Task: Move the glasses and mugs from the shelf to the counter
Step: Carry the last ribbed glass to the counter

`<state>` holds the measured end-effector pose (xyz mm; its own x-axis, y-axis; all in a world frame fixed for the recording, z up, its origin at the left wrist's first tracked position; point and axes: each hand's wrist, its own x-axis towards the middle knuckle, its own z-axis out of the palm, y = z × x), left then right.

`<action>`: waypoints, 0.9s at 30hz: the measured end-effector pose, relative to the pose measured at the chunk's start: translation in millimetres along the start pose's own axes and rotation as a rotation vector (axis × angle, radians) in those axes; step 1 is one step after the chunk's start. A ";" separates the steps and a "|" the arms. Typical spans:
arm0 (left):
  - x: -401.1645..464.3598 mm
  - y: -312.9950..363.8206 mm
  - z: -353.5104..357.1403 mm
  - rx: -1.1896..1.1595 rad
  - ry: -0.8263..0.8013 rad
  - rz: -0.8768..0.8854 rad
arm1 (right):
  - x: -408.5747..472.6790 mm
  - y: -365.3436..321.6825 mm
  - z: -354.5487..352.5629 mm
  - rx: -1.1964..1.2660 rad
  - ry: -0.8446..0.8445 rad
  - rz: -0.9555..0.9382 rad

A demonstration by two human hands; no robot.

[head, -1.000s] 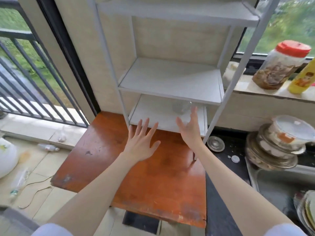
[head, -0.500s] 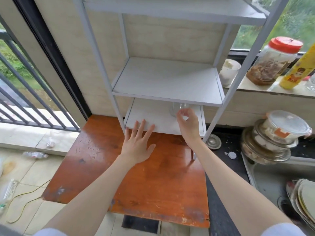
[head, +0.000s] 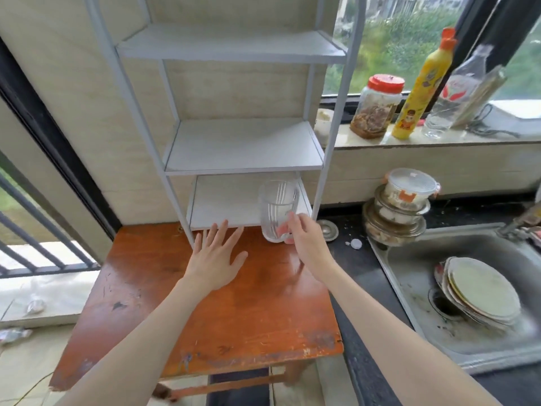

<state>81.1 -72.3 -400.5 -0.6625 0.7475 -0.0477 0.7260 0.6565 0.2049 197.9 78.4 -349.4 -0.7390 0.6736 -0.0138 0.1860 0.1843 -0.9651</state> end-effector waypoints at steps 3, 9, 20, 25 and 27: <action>-20.8 19.4 10.5 -0.080 0.050 0.070 | -39.6 6.0 -25.4 -0.012 0.024 0.015; -51.7 89.7 27.0 -0.101 -0.029 0.248 | -122.3 20.3 -118.9 0.042 0.263 0.046; -107.1 362.4 46.7 -0.089 0.007 0.774 | -323.1 77.0 -347.1 -0.020 0.738 0.130; -179.4 511.2 93.6 -0.122 -0.126 0.956 | -442.0 105.5 -454.7 -0.077 0.895 0.190; -209.9 564.9 110.9 -0.120 -0.160 1.045 | -486.2 114.9 -492.3 -0.107 0.955 0.235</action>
<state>650.8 152.9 -383.2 0.3175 0.9448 0.0813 0.8918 -0.3266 0.3129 897.3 124.5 -324.8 0.1479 0.9872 0.0599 0.3536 0.0038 -0.9354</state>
